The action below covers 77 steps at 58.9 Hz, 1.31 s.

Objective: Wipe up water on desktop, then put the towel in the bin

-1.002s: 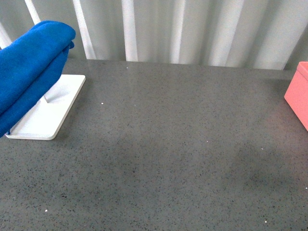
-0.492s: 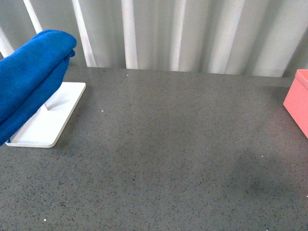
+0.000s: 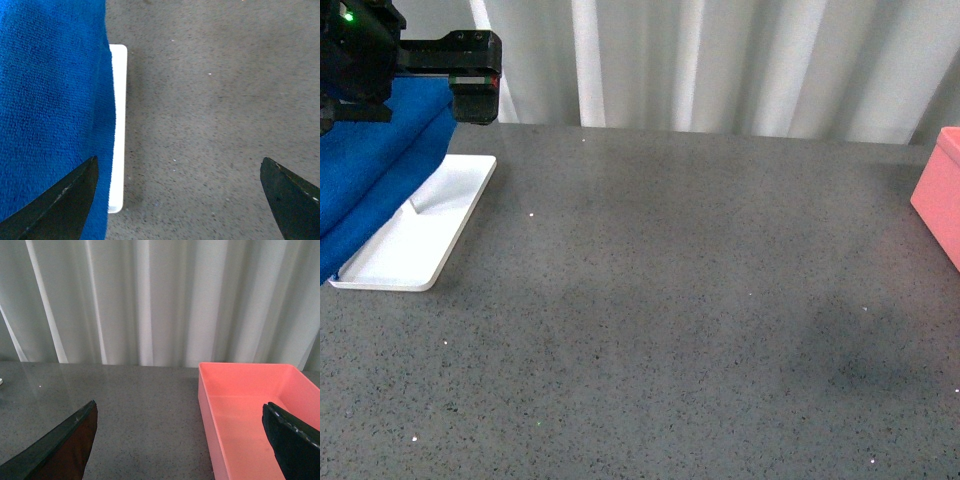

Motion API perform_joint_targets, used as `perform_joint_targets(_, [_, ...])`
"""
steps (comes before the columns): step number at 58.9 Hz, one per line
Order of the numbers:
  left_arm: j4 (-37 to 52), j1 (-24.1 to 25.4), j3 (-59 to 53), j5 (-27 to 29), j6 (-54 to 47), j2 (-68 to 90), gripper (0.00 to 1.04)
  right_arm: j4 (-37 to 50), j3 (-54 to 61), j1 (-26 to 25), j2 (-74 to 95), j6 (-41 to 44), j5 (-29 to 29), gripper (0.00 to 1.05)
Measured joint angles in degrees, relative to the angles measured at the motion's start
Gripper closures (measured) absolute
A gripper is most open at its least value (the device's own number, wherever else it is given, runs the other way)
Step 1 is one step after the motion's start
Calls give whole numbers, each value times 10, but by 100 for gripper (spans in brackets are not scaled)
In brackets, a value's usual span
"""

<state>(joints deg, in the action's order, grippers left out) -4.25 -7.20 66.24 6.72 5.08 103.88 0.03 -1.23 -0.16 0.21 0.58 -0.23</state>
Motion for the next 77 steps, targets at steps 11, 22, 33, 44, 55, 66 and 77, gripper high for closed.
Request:
perform_joint_targets(11, [22,16,37,-5,-6,35,7,0,0,0,0,0,0,7])
perform_joint_targets(22, [41,20,75,-18,-11,35,7,0,0,0,0,0,0,7])
perform_joint_targets(33, [73,22,103,22,-54,62,7,0,0,0,0,0,0,7])
perform_joint_targets(44, [110,35,133,92,-100,121,7,0,0,0,0,0,0,7])
perform_joint_targets(55, [107,49,150,101,-109,149,7,0,0,0,0,0,0,7])
perform_joint_targets(66, [110,53,153,96,-106,154,7,0,0,0,0,0,0,7])
perform_joint_targets(77, [112,55,143,92,-100,157,7,0,0,0,0,0,0,7])
